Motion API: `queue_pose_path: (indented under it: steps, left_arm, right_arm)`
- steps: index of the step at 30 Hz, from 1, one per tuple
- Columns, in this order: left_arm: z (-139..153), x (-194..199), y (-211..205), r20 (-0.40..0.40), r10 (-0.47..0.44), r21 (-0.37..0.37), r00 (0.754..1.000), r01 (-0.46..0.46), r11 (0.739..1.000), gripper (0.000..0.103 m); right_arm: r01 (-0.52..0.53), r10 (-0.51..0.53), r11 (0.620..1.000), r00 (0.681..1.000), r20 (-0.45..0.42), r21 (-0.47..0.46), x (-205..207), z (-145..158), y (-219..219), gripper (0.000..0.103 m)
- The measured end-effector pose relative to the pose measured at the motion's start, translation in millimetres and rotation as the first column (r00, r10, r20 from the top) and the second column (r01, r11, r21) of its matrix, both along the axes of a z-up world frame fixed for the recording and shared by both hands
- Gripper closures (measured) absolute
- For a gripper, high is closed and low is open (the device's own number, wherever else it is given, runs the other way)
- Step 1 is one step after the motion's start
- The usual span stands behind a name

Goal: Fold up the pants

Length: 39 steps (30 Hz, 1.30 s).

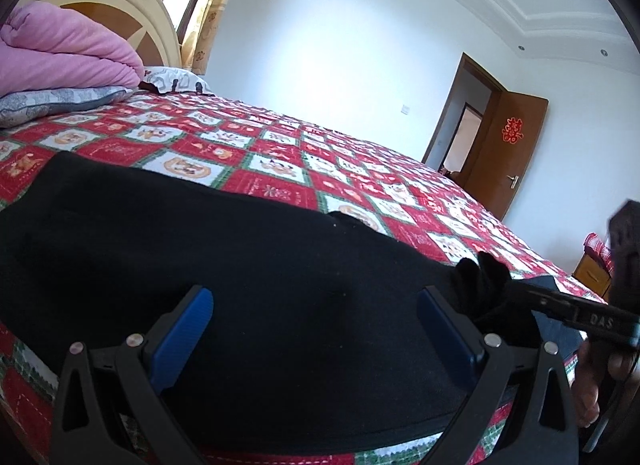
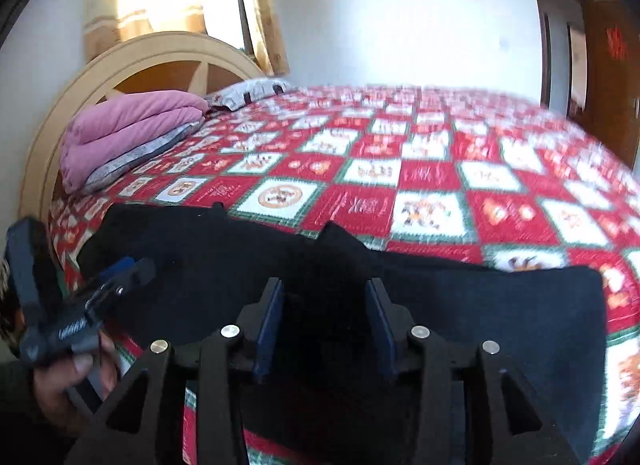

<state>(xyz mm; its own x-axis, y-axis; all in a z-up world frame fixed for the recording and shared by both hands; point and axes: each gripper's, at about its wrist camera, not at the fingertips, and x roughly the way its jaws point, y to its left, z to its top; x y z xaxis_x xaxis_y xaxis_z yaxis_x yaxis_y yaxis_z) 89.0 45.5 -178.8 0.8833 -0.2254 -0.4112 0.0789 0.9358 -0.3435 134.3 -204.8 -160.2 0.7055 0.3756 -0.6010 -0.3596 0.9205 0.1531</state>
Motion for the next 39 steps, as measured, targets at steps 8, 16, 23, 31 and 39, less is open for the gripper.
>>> queue_pose_path:
  steps: [8,16,23,31,39]
  left_arm:
    - [-0.8,-1.4,4.3,0.0,0.017,-0.014,1.0,-0.017,1.0,0.0]
    - [-0.8,-2.0,9.5,-0.001,0.051,-0.013,0.999,-0.051,0.999,0.0]
    - [-1.1,-1.4,9.8,-0.002,0.057,-0.011,0.998,-0.057,0.998,0.0]
    - [-0.6,-2.3,11.2,0.001,0.062,-0.017,0.998,-0.062,0.998,0.0]
    - [0.3,-2.9,16.7,-0.002,0.076,-0.02,0.997,-0.076,0.997,0.0]
  right_arm:
    - [-0.126,0.118,0.989,0.989,-0.088,-0.081,-4.4,-21.5,48.0,0.078]
    - [-0.185,0.179,0.958,0.983,-0.044,-0.22,-24.4,-24.1,62.0,0.075]
    - [-0.078,0.08,0.975,0.997,-0.001,-0.207,-39.7,0.3,39.1,0.052]
    - [-0.151,0.135,0.98,0.983,-0.127,-0.131,-46.8,-32.3,39.5,0.042]
    - [-0.084,0.088,0.994,0.994,-0.058,0.074,-17.3,6.4,17.0,0.041]
